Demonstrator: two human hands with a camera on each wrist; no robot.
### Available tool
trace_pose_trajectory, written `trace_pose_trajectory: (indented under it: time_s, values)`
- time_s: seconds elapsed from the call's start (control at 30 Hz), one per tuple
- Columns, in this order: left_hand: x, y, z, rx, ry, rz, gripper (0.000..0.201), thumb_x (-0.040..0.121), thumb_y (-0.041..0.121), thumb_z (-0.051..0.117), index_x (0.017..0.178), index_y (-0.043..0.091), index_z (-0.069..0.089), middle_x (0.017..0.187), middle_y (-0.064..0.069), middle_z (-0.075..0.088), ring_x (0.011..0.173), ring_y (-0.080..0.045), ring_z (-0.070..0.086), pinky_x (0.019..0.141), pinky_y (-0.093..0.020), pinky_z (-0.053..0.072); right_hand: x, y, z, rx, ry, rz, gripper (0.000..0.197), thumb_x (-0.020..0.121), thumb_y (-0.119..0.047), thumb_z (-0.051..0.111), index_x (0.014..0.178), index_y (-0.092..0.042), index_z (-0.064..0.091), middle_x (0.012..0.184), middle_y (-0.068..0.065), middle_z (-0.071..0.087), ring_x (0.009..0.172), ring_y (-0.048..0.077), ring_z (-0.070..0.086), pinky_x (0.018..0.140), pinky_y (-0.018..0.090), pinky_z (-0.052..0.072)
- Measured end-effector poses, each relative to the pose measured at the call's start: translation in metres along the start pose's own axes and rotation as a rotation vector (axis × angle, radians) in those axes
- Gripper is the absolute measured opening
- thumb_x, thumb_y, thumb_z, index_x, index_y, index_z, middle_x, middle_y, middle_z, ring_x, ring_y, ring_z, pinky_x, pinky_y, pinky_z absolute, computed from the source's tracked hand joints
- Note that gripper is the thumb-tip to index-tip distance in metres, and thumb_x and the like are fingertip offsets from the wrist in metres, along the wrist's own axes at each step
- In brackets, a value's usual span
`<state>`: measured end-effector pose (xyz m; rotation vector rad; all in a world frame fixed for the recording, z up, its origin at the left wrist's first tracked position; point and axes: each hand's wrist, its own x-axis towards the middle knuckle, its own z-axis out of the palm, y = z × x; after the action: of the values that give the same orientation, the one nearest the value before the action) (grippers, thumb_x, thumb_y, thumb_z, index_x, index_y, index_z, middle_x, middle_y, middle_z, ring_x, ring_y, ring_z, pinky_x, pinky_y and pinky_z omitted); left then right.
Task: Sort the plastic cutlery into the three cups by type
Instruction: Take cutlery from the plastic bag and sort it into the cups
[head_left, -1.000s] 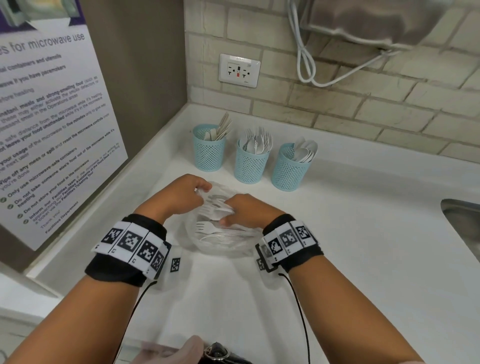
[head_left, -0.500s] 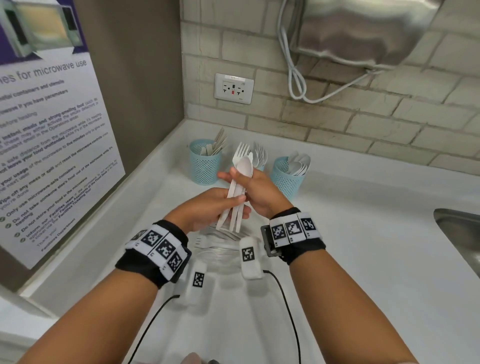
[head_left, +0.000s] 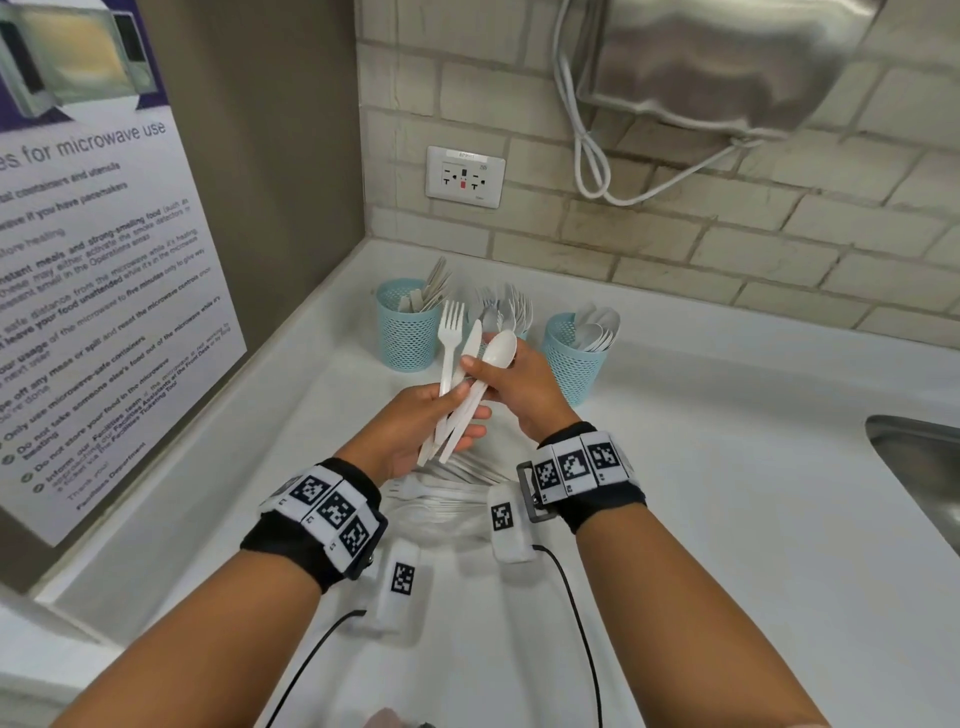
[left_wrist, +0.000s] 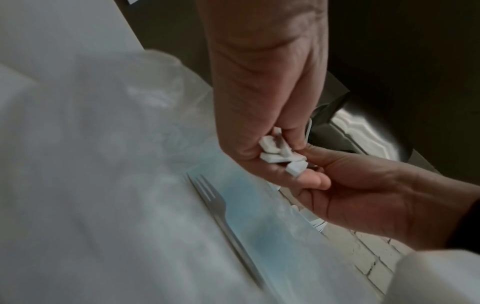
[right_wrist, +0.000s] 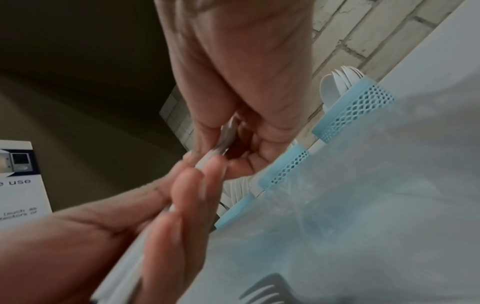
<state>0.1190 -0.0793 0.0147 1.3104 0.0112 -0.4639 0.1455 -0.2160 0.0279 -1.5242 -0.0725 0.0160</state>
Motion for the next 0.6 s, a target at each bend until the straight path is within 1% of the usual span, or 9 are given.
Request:
trace_pose_trajectory:
  time_s: [0.07, 0.1, 0.17, 0.23, 0.3, 0.4, 0.47, 0.53, 0.6]
  values:
    - [0.001, -0.001, -0.001, -0.001, 0.018, 0.01, 0.023, 0.096, 0.018, 0.05, 0.113, 0.009, 0.062, 0.092, -0.007, 0.07, 0.067, -0.011, 0.071, 0.057, -0.02, 0.056, 0.002, 0.002, -0.001, 0.01, 0.027, 0.014, 0.025, 0.087, -0.007, 0.064, 0.11, -0.009, 0.053, 0.081, 0.005, 0.064, 0.067, 0.01, 0.064, 0.064, 0.024, 0.056]
    - [0.002, -0.001, -0.002, 0.006, 0.032, 0.02, 0.022, 0.096, 0.016, 0.051, 0.114, 0.008, 0.061, 0.092, -0.008, 0.07, 0.067, -0.011, 0.071, 0.057, -0.02, 0.056, 0.003, 0.003, -0.001, -0.018, 0.052, 0.032, 0.026, 0.089, -0.011, 0.062, 0.112, -0.009, 0.05, 0.082, 0.004, 0.063, 0.069, 0.01, 0.063, 0.061, 0.022, 0.055]
    - [0.004, -0.002, -0.003, 0.025, 0.07, 0.041, 0.02, 0.094, 0.013, 0.053, 0.112, 0.008, 0.062, 0.091, -0.007, 0.07, 0.067, -0.01, 0.07, 0.057, -0.019, 0.056, 0.006, 0.006, -0.003, -0.153, 0.125, 0.043, 0.023, 0.09, -0.019, 0.061, 0.109, -0.01, 0.051, 0.079, 0.0, 0.059, 0.066, 0.009, 0.056, 0.053, 0.017, 0.047]
    - [0.007, -0.003, -0.003, 0.038, 0.115, 0.064, 0.017, 0.092, 0.011, 0.057, 0.107, 0.006, 0.064, 0.088, -0.007, 0.07, 0.065, -0.009, 0.069, 0.058, -0.018, 0.056, 0.009, 0.009, -0.007, -0.226, 0.198, 0.021, 0.024, 0.087, -0.02, 0.066, 0.105, -0.01, 0.054, 0.075, -0.001, 0.056, 0.057, 0.009, 0.05, 0.045, 0.015, 0.04]
    - [0.009, -0.004, -0.002, 0.035, 0.147, 0.083, 0.013, 0.09, 0.008, 0.06, 0.101, 0.005, 0.067, 0.085, -0.008, 0.07, 0.065, -0.009, 0.066, 0.059, -0.017, 0.055, 0.011, 0.009, -0.012, -0.198, 0.238, 0.018, 0.027, 0.084, -0.016, 0.07, 0.105, -0.009, 0.055, 0.074, 0.001, 0.058, 0.052, 0.009, 0.05, 0.043, 0.014, 0.041]
    - [0.011, -0.006, -0.001, 0.007, 0.169, 0.083, 0.009, 0.087, 0.006, 0.063, 0.094, 0.006, 0.069, 0.082, -0.008, 0.068, 0.066, -0.01, 0.064, 0.06, -0.018, 0.054, 0.012, 0.005, -0.02, -0.186, 0.209, 0.022, 0.028, 0.086, -0.01, 0.066, 0.112, -0.008, 0.058, 0.081, 0.007, 0.063, 0.047, 0.007, 0.056, 0.046, 0.015, 0.047]
    - [0.014, -0.006, 0.0, -0.008, 0.18, 0.088, 0.014, 0.085, 0.004, 0.065, 0.099, 0.002, 0.069, 0.079, -0.008, 0.066, 0.067, -0.013, 0.061, 0.057, -0.017, 0.054, 0.012, 0.002, -0.025, -0.204, 0.149, 0.015, 0.027, 0.09, -0.008, 0.06, 0.116, -0.011, 0.057, 0.091, 0.012, 0.063, 0.047, 0.007, 0.058, 0.049, 0.016, 0.051]
    - [0.016, -0.006, 0.002, -0.021, 0.186, 0.093, 0.021, 0.084, 0.002, 0.065, 0.104, -0.002, 0.067, 0.077, -0.007, 0.065, 0.066, -0.013, 0.061, 0.054, -0.016, 0.053, 0.011, 0.0, -0.027, -0.187, 0.074, 0.026, 0.027, 0.095, -0.009, 0.051, 0.121, -0.016, 0.053, 0.095, 0.009, 0.062, 0.048, 0.007, 0.059, 0.05, 0.018, 0.051]
    - [0.018, -0.005, 0.004, -0.024, 0.186, 0.085, 0.021, 0.085, 0.004, 0.065, 0.105, -0.001, 0.067, 0.079, -0.007, 0.066, 0.066, -0.012, 0.062, 0.052, -0.016, 0.052, 0.01, -0.003, -0.028, -0.187, 0.033, 0.031, 0.023, 0.097, -0.013, 0.048, 0.119, -0.019, 0.051, 0.09, 0.003, 0.061, 0.05, 0.008, 0.059, 0.048, 0.018, 0.048]
